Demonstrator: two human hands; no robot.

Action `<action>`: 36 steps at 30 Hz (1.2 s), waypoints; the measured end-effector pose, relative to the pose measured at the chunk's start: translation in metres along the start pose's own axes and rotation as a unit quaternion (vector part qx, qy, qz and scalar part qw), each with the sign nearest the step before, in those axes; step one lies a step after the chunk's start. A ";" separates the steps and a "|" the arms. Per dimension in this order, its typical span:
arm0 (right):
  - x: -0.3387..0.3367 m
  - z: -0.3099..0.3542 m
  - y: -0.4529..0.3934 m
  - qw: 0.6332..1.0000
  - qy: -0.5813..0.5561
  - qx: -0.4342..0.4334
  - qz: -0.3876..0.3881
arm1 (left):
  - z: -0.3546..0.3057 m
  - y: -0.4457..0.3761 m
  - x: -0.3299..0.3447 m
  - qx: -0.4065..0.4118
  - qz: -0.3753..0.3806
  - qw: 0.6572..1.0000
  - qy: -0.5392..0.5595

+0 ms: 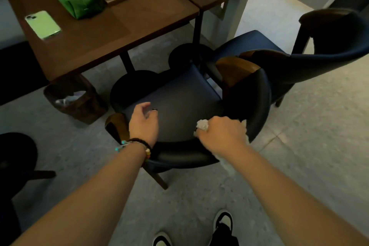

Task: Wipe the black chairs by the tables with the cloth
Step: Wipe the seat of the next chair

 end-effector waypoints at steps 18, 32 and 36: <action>-0.001 0.038 0.061 0.980 -0.091 -0.073 -0.160 | -0.004 0.029 -0.007 0.244 0.040 0.968 0.048; 0.002 0.001 0.056 0.952 -0.157 -0.025 -0.263 | -0.008 0.032 -0.006 0.248 0.044 0.968 0.002; -0.010 -0.040 0.026 0.939 -0.163 0.059 -0.295 | -0.013 0.039 -0.005 0.324 0.090 0.941 -0.050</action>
Point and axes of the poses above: each hand's wrist, its own y-axis away from the middle knuckle, its own x-axis out of the palm, z = x × y, the point moved 2 cm from there along -y, towards the middle knuckle, and after that the axes turned 12 degrees about -z, right-handed, at the moved point
